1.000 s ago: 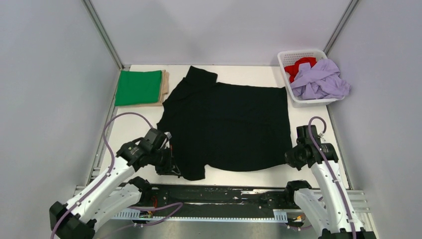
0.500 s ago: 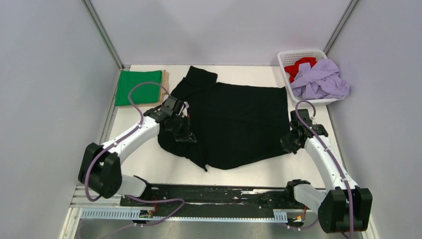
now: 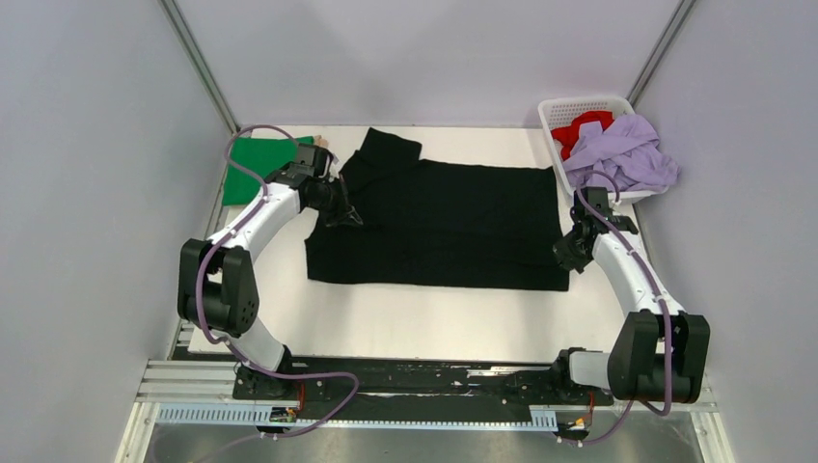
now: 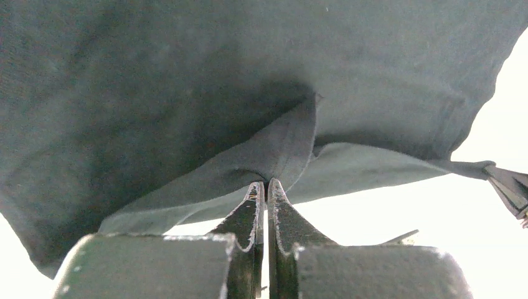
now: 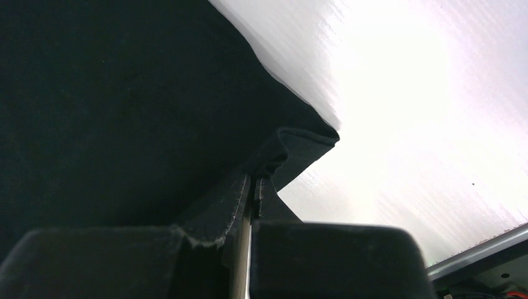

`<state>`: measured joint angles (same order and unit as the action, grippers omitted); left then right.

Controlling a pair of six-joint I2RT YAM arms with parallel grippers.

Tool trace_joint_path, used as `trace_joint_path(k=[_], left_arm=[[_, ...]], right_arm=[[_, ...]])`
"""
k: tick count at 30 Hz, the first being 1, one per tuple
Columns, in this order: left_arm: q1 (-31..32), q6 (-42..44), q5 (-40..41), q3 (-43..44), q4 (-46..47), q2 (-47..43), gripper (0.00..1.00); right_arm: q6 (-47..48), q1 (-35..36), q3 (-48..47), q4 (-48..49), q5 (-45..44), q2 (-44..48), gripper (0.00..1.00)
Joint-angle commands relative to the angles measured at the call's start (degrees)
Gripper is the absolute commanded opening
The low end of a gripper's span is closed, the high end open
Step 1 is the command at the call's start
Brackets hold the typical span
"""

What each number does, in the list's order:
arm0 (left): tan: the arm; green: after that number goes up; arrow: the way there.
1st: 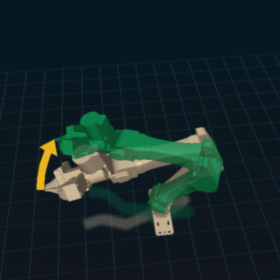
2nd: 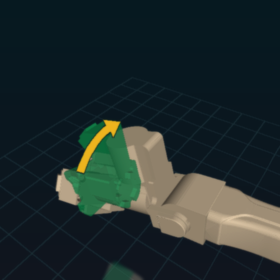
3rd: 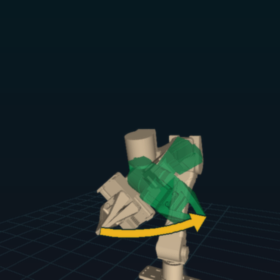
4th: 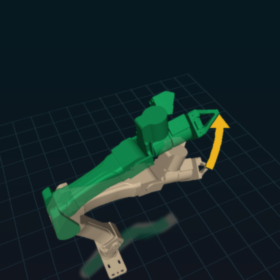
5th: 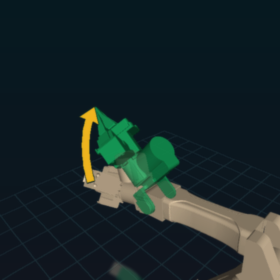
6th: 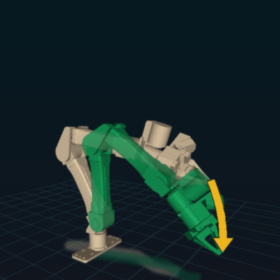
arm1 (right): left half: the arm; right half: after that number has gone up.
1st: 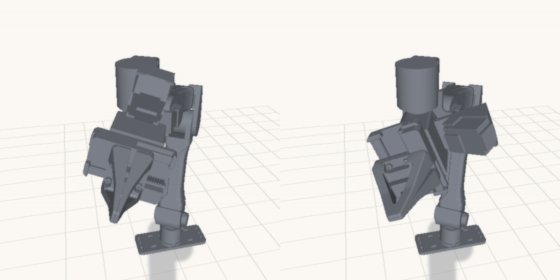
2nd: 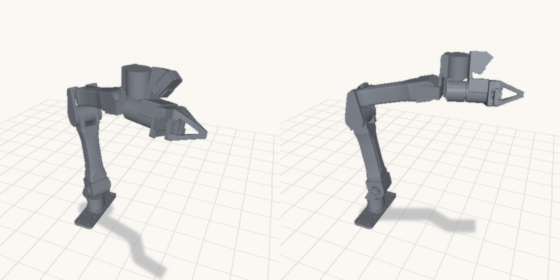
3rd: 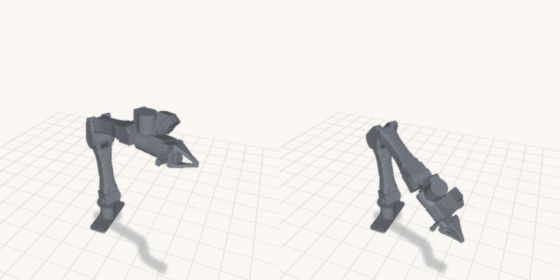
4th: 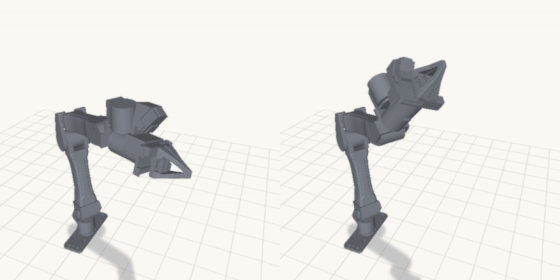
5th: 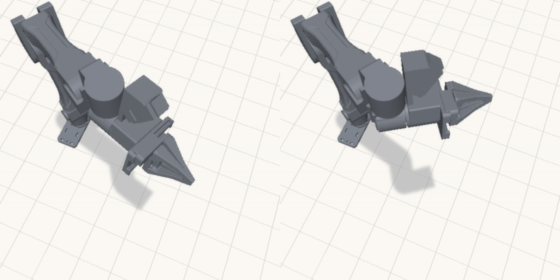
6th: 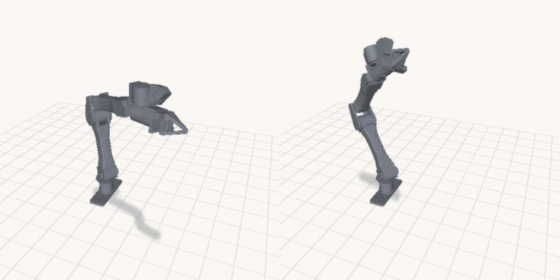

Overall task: Fold and stack the t-shirts
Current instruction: Fold the flattened tshirt in 1/3 of the way

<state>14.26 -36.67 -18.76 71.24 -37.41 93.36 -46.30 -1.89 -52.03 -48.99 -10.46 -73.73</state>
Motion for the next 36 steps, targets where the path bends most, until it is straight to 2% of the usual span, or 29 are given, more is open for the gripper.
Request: trace_joint_path(k=[1,9,14,22,25,27,28,29,30,31,32,33,34,35,36], left_arm=[[-2.69,2.12,1.44,2.89,0.59,-1.21,0.00],[-5.75,3.55,3.47,5.96,1.18,-0.92,0.00],[-6.11,4.59,5.23,8.71,1.40,1.49,0.00],[-6.68,5.42,7.40,14.01,2.15,9.69,0.00],[-6.75,5.46,9.03,16.69,4.36,13.33,0.03],[-6.79,5.54,10.64,19.48,5.37,16.86,0.14],[-6.83,5.79,11.59,22.01,5.35,19.62,0.28],[-6.87,5.85,11.97,23.64,4.61,20.96,0.32],[-6.87,6.46,11.88,27.07,4.13,23.40,0.47],[-6.88,6.71,11.63,28.63,3.03,24.43,0.58],[-6.88,7.01,11.14,31.40,2.42,25.82,0.79],[-6.88,7.19,10.44,32.33,1.22,26.10,0.95],[-6.88,7.12,10.12,33.09,0.86,25.79,0.97],[-6.77,6.93,9.40,32.65,0.85,24.07,0.99],[-6.69,6.81,8.98,30.54,1.29,22.92,0.99]], right_arm=[[2.53,-2.38,-2.76,3.03,-1.04,0.05,0.00],[5.00,-3.29,-3.96,5.79,-0.15,-2.21,0.00],[7.14,-3.29,-4.70,11.19,3.06,-4.13,0.00],[8.55,-3.31,-10.20,13.65,2.52,-13.69,0.00],[8.64,-3.38,-13.35,14.19,1.22,-18.67,0.04],[8.91,-3.38,-16.15,14.40,0.15,-21.79,0.11],[9.22,-3.38,-17.58,14.53,-0.27,-22.94,0.18],[9.59,-3.38,-18.78,14.57,-0.52,-23.79,0.26],[9.91,-3.38,-20.15,14.40,-0.25,-24.14,0.40],[10.14,-3.31,-20.37,14.37,0.20,-23.90,0.53],[10.18,-3.18,-20.32,14.28,0.55,-23.22,0.64],[10.29,-2.97,-19.63,14.21,0.83,-21.54,0.76],[10.49,-2.62,-18.60,14.17,0.75,-19.98,0.89],[10.53,-2.14,-17.32,14.12,0.76,-18.38,0.98],[10.53,-1.54,-15.65,14.10,1.33,-16.44,1.00]])
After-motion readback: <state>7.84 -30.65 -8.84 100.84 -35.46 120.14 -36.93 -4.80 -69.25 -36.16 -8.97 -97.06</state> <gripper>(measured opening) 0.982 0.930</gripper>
